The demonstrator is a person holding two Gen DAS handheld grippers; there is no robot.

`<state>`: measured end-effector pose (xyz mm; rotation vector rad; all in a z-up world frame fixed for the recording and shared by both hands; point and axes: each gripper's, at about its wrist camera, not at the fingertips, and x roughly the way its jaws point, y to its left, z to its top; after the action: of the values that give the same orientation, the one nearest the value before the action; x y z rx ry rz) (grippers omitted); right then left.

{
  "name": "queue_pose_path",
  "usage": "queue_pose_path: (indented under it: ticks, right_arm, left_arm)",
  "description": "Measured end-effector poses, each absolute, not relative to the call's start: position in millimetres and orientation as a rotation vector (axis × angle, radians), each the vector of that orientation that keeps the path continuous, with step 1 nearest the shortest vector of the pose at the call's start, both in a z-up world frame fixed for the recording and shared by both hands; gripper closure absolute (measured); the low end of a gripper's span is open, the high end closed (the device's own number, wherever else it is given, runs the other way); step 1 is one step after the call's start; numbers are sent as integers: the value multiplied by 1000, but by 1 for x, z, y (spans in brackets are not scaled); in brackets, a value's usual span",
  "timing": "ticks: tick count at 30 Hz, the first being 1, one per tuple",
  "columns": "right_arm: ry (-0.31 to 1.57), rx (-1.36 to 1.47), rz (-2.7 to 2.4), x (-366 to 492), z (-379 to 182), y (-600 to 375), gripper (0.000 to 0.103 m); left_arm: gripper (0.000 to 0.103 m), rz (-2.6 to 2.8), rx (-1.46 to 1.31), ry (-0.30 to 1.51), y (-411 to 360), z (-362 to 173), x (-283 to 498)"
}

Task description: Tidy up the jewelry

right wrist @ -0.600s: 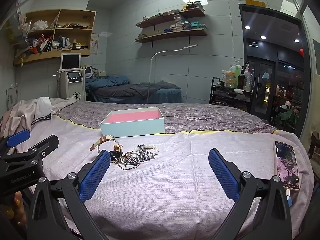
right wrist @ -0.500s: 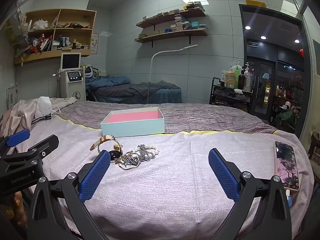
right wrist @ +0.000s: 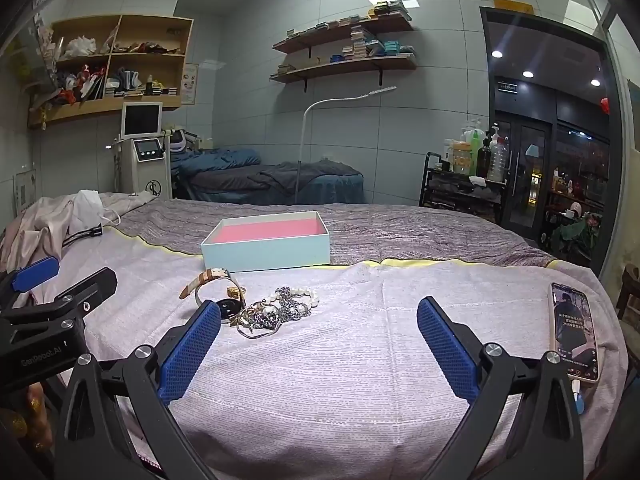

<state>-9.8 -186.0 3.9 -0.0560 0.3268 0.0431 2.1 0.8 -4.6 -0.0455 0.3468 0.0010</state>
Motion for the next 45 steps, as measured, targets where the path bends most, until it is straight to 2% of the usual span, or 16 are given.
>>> queue_pose_path:
  ticks: [45]
  right_arm:
    - [352, -46, 34, -6, 5, -190, 6]
  left_arm:
    - [6, 0, -35, 353, 0, -4, 3]
